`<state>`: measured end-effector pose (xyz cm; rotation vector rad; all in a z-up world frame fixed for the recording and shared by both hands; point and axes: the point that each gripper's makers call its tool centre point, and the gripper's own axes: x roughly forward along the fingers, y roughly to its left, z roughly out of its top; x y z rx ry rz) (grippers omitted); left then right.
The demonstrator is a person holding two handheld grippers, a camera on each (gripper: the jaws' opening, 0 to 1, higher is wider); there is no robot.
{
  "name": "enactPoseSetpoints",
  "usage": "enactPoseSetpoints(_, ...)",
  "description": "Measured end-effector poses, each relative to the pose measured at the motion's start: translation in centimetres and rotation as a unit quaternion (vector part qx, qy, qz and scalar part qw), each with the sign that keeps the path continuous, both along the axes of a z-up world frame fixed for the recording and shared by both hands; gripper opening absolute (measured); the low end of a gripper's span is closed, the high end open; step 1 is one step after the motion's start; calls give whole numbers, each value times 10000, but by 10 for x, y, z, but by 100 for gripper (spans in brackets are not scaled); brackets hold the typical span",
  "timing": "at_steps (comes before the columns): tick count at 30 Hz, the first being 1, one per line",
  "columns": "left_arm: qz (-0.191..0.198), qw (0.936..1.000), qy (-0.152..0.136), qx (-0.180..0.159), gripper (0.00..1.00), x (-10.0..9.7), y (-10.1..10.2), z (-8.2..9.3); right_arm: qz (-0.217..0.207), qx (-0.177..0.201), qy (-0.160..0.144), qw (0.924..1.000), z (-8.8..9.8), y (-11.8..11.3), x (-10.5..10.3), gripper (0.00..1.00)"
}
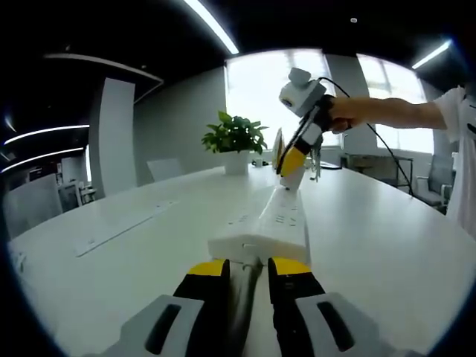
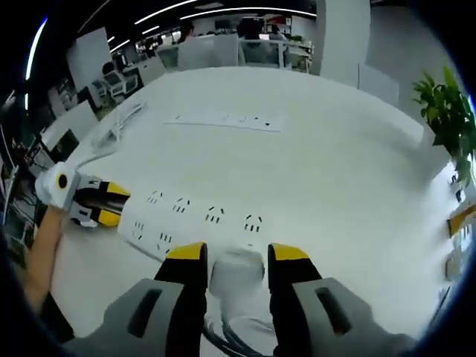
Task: Straighten the power strip on the desk, plug the charger into it
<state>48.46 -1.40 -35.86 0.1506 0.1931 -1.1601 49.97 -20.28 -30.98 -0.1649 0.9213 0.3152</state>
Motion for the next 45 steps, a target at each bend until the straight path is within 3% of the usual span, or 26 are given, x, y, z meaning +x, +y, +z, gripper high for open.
enactPoseSetpoints(2, 2, 10000, 4, 1, 24, 1, 0, 0, -111, -52, 127, 9998, -1, -4, -5, 32)
enactPoseSetpoints(5, 3, 10000, 6, 0, 24, 1, 0, 0, -115, -103, 354, 9993, -9, 0, -15, 28)
enactPoseSetpoints(7, 3, 10000, 5, 0, 24, 2, 0, 0, -67, -292, 386, 9988, -10, -3, -13, 28)
enactPoseSetpoints(12, 29, 10000, 21, 5, 24, 14, 4, -2, -136, -315, 529, 9980, -11, 2, -9, 27)
enactPoseSetpoints(16, 28, 10000, 30, 3, 24, 24, 7, -3, -298, -181, 762, 9965, -12, 2, -10, 26)
enactPoseSetpoints(20, 9, 10000, 61, -4, 24, 29, 9, -4, -250, -334, 1099, 9931, -13, 3, -5, 26)
enactPoseSetpoints(27, -4, 10000, 64, -7, 23, 29, 8, -4, -484, -154, 1505, 9873, -14, 0, -1, 26)
enactPoseSetpoints(31, -13, 10000, 70, -8, 23, 29, 8, -4, -402, -243, 1603, 9859, -14, 2, -5, 25)
enactPoseSetpoints(45, -21, 10000, 81, -6, 22, 25, 6, -4, -592, -87, 2301, 9713, -7, -7, 47, 25)
